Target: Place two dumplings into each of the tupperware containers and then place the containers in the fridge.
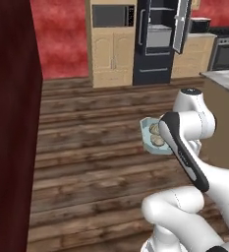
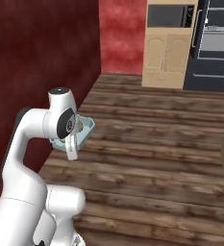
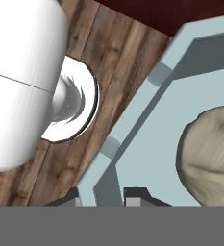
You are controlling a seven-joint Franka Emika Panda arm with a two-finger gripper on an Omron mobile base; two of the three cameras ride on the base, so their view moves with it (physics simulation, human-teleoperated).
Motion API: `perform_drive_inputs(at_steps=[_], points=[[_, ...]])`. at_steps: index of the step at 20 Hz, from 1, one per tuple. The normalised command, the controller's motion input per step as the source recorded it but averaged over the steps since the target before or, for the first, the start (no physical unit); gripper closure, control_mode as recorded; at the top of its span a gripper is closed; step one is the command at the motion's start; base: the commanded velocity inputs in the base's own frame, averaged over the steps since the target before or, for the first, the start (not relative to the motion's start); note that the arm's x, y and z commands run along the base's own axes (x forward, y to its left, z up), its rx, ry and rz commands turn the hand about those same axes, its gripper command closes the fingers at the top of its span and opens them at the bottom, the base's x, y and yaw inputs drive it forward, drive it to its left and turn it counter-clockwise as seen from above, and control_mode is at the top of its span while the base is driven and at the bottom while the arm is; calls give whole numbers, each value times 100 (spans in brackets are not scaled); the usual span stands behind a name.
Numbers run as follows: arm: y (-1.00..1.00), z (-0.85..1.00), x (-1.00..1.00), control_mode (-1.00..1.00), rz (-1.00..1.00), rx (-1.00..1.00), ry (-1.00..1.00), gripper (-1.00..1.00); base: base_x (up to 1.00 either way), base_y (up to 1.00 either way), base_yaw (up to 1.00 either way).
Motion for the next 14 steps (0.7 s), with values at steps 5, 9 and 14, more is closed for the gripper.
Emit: perform_drive_inputs(at_steps=[5,9,14], points=[[0,0,0,100,0,0,0,100,100,-8,2],[0,0,0,100,0,0,0,100,100,-4,2],[0,0,0,100,0,0,0,100,100,-5,2]])
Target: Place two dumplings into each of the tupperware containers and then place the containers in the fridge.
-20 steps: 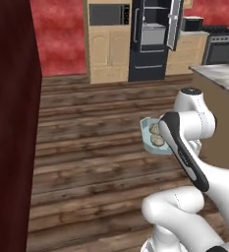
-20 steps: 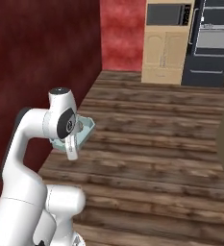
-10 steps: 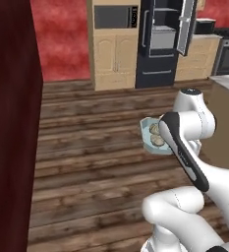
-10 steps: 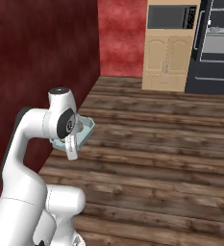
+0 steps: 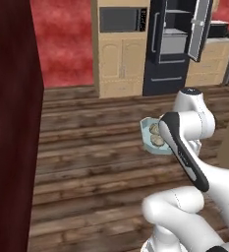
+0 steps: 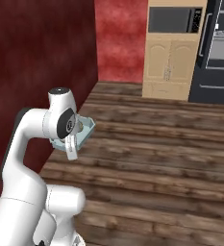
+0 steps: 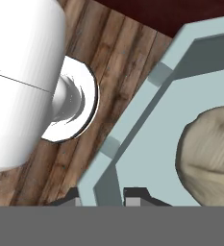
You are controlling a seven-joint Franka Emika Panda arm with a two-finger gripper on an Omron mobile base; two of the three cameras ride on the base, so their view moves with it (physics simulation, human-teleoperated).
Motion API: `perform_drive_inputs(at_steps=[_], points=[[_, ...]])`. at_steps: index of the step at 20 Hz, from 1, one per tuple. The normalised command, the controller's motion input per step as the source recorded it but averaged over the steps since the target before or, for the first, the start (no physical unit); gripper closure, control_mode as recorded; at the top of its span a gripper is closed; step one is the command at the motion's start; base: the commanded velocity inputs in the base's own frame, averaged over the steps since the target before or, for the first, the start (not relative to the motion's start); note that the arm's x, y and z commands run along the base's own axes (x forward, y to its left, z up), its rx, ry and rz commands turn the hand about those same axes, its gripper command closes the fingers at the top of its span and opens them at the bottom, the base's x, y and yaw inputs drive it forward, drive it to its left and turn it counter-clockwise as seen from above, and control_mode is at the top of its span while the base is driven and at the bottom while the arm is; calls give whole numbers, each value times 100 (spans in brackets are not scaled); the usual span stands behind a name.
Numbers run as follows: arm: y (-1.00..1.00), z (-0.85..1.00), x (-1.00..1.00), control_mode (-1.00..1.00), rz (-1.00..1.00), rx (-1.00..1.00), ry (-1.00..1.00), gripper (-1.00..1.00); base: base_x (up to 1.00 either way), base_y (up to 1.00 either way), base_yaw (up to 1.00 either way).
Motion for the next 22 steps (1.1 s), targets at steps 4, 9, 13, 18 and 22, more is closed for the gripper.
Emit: perform_drive_inputs(at_steps=[4,9,13,18,22], points=[[0,0,0,100,0,0,0,100,100,-8,2],[0,0,0,100,0,0,0,100,100,-9,2],[0,0,0,100,0,0,0,100,100,-9,2],[0,0,0,100,0,0,0,100,100,-10,0],[0,0,0,100,0,0,0,100,100,-4,0]])
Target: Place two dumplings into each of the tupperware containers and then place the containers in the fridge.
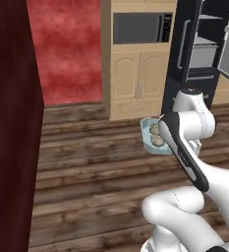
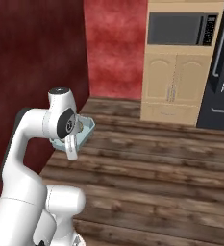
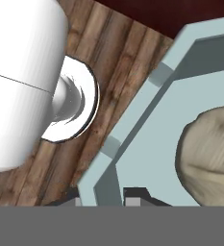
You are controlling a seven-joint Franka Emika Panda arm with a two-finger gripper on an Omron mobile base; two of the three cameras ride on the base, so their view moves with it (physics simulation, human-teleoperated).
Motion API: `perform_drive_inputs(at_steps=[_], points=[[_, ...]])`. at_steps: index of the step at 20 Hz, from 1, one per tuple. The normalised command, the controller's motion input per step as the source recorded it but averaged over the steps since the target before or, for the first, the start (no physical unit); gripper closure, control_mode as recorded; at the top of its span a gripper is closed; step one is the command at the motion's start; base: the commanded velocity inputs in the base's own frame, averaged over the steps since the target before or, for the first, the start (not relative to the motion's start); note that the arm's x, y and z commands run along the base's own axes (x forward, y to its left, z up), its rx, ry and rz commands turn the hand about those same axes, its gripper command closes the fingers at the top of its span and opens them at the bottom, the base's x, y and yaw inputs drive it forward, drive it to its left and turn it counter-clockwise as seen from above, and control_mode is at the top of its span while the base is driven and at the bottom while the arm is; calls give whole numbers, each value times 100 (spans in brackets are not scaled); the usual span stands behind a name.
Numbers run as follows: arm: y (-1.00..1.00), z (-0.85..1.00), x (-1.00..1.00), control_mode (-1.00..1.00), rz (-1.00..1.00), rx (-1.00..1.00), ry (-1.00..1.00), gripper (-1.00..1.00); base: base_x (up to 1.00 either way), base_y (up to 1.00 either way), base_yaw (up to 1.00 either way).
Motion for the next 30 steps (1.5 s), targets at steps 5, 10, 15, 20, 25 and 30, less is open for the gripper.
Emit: perform_drive_inputs(at_steps=[5,10,15,20,25,30], points=[[0,0,0,100,0,0,0,100,100,0,0],[0,0,0,100,0,0,0,100,100,0,0],[0,0,0,100,0,0,0,100,100,4,0],[0,0,0,100,0,0,0,100,98,-22,0],[0,0,0,100,0,0,0,100,60,-100,0],[0,0,0,100,0,0,0,100,46,-100,0]])
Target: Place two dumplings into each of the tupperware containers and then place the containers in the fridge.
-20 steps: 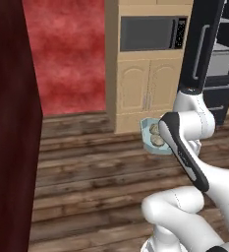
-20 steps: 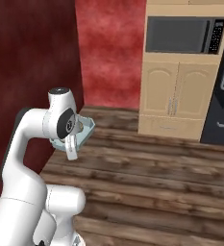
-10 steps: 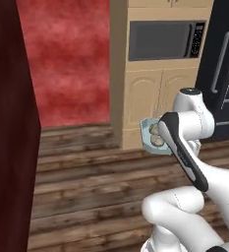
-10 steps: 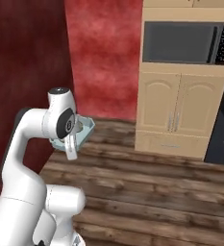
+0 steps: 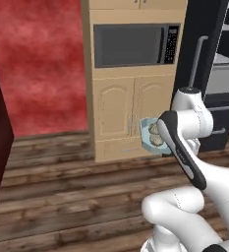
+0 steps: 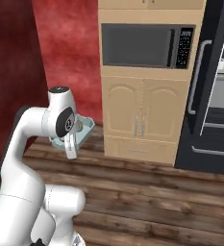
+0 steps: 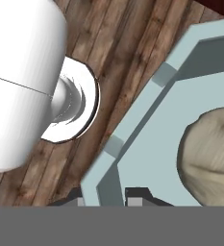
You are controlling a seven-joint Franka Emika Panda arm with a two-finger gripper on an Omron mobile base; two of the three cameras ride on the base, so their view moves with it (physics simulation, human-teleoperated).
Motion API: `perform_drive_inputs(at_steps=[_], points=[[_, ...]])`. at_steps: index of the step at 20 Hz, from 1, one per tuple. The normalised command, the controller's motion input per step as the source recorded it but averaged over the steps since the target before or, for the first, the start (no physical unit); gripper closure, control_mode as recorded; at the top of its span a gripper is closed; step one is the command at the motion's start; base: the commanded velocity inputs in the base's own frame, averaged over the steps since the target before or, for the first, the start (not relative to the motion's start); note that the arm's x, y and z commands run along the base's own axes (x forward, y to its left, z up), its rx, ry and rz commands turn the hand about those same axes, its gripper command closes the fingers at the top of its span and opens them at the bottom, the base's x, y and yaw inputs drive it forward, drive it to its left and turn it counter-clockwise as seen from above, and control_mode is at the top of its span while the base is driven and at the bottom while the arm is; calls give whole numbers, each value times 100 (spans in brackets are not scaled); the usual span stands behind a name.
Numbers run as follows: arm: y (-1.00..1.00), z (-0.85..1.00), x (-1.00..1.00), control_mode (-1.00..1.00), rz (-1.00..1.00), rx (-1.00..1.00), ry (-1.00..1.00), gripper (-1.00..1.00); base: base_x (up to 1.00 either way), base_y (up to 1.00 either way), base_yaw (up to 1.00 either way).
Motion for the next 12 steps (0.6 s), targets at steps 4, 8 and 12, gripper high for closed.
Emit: perform_drive_inputs(at_steps=[4,8,12], points=[[0,0,0,100,0,0,0,100,43,-100,0],[0,0,0,100,0,0,0,100,41,-100,0],[0,0,0,100,0,0,0,100,48,-100,0]])
